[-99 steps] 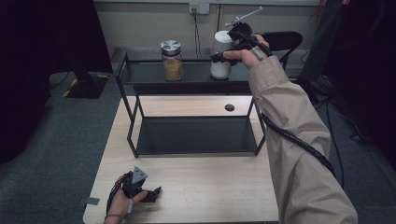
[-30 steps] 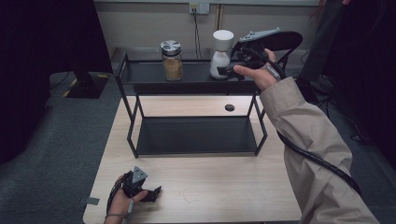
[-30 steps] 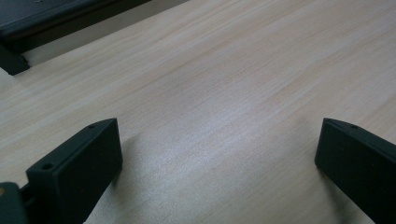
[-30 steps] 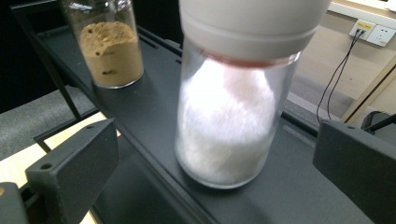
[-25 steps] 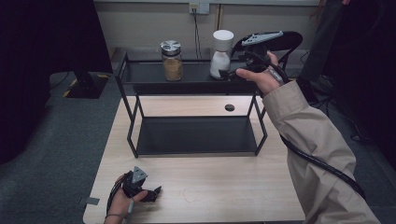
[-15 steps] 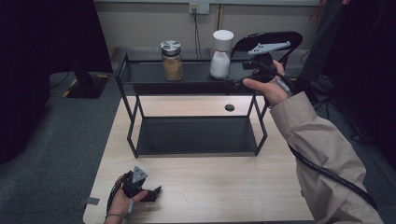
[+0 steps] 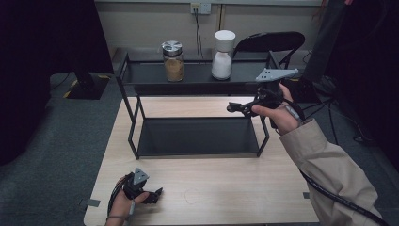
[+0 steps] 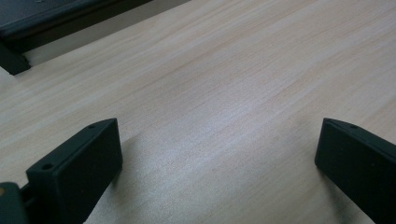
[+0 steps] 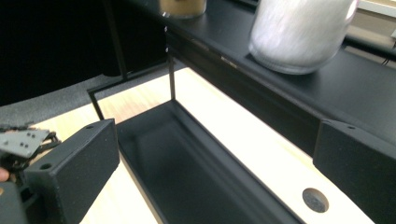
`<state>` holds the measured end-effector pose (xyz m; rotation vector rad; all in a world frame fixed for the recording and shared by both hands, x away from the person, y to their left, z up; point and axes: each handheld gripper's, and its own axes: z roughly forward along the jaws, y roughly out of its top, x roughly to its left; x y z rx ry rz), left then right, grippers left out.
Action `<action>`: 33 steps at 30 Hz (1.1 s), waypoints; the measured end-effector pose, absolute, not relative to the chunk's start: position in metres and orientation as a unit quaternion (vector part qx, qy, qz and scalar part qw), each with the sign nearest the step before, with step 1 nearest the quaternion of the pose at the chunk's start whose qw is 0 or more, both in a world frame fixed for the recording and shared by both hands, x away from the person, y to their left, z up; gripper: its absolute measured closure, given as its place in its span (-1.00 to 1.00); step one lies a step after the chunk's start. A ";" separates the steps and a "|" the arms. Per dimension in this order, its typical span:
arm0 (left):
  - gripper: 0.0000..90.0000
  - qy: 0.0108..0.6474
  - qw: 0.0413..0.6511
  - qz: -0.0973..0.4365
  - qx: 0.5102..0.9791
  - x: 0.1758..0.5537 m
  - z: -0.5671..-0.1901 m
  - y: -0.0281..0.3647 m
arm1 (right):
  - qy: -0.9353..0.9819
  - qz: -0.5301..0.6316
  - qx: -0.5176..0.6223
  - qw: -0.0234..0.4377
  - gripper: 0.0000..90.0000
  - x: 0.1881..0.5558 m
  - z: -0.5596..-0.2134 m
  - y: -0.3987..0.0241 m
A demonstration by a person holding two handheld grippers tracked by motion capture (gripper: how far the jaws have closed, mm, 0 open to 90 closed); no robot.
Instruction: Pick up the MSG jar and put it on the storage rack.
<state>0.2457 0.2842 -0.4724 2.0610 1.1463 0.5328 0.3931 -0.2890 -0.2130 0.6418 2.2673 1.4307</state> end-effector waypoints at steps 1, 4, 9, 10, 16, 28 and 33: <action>-1.00 0.443 0.354 0.206 0.797 0.246 -0.472 0.284 | 0.807 0.509 0.229 0.194 -1.00 0.389 -0.218 -0.290; -1.00 0.443 0.354 0.206 0.797 0.246 -0.473 0.284 | 0.804 0.517 0.229 0.183 -1.00 0.387 -0.228 -0.294; -1.00 0.444 0.356 0.206 0.796 0.245 -0.473 0.284 | 0.804 0.520 0.227 0.178 -1.00 0.382 -0.244 -0.299; -1.00 0.444 0.356 0.206 0.796 0.245 -0.473 0.284 | 0.805 0.518 0.226 0.179 -1.00 0.381 -0.246 -0.299; -1.00 0.444 0.355 0.206 0.796 0.246 -0.473 0.284 | 0.807 0.520 0.225 0.169 -1.00 0.374 -0.266 -0.306; -1.00 0.444 0.355 0.206 0.796 0.245 -0.473 0.284 | 0.811 0.517 0.226 0.158 -1.00 0.357 -0.302 -0.316; -1.00 0.443 0.355 0.206 0.797 0.246 -0.473 0.284 | 0.811 0.518 0.224 0.152 -1.00 0.348 -0.318 -0.320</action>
